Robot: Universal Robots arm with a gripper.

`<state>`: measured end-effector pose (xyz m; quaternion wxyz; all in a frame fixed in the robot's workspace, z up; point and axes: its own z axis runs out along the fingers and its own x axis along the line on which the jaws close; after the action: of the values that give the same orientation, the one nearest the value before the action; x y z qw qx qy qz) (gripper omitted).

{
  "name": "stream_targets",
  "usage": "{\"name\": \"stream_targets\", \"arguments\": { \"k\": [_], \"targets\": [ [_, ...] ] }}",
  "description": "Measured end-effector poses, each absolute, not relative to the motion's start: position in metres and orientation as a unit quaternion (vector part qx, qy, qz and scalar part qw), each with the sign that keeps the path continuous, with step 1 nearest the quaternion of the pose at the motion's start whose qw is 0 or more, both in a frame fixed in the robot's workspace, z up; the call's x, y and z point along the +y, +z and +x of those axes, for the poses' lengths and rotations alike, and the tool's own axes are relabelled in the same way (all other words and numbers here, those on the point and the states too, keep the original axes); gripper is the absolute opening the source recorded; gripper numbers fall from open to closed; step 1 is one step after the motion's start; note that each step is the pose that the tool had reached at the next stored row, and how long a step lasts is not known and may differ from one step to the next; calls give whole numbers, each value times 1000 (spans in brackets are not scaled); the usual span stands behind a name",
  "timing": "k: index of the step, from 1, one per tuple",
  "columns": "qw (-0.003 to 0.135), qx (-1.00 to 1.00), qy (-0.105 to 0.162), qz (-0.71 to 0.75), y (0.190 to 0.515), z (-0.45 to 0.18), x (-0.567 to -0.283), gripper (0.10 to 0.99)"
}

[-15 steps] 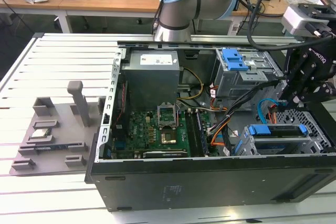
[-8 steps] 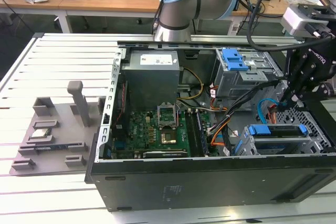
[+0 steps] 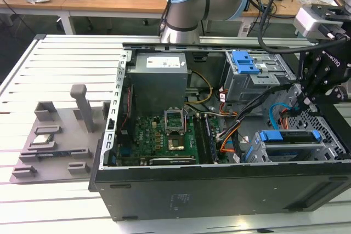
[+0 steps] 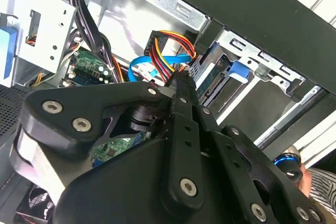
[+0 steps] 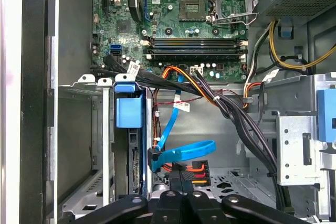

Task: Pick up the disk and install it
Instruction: 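Insert the first disk wire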

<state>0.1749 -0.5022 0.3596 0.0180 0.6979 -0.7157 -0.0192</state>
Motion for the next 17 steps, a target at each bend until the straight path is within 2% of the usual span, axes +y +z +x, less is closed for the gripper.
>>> {"name": "stream_targets", "arguments": {
  "k": [3,13,14,15,17],
  "targets": [
    [18,-716,-19,698,360,175,-502,302],
    [21,-716,-16,698,354,175,-502,302],
    [21,-716,-16,698,354,175,-502,286],
    [21,-716,-16,698,354,175,-502,173],
    [21,-716,-16,698,354,175,-502,173]
  ]
}}
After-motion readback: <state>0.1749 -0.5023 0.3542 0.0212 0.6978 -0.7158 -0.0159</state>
